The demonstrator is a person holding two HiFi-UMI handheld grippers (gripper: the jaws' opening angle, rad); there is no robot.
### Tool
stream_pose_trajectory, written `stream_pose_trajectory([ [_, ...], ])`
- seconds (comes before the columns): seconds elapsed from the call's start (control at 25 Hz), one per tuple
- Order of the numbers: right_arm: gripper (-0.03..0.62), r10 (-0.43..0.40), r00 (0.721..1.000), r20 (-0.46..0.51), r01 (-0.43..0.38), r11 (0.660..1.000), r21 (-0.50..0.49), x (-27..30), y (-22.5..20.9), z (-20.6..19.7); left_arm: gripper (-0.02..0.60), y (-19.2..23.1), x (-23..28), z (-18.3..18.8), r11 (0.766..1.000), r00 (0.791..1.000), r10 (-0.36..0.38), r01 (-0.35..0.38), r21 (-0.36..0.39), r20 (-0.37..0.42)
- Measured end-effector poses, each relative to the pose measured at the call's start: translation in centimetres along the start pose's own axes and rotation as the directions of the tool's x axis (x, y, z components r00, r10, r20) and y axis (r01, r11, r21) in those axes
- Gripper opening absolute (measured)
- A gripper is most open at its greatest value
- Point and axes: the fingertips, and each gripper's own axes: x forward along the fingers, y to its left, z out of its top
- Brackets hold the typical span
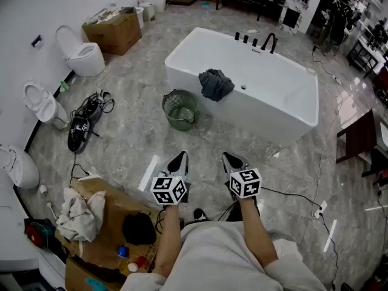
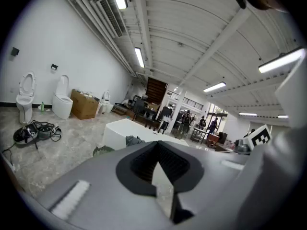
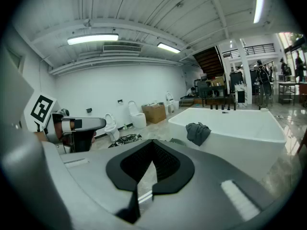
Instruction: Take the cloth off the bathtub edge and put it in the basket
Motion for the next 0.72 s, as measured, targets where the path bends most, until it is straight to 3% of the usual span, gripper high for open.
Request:
stream_pose_trajectory([
  [0.2,0.000,0.005,1.000,0.002,-0.005,0.999,-0.033,0.3,1.3,0.2,0.057,1.3,-0.8,0.2,1.000,1.000,0.014,-0.014,-0.028,0.010],
  [0.4,0.000,0.050,0.999,0.008,-0.051,0.998,0.049,0.7,1.0,-0.4,0.057,2.8,-1.1,-0.5,0.998,0.999,0.046,-0.046,-0.041,0.002],
  [0.72,0.001,0.094,0.995,-0.034,-0.091,0.992,0.087,5.9,-1.5,-0.7,0.057,7.3,0.7,-0.6,0.989,0.989,0.142,-0.143,-0.032,-0.036],
])
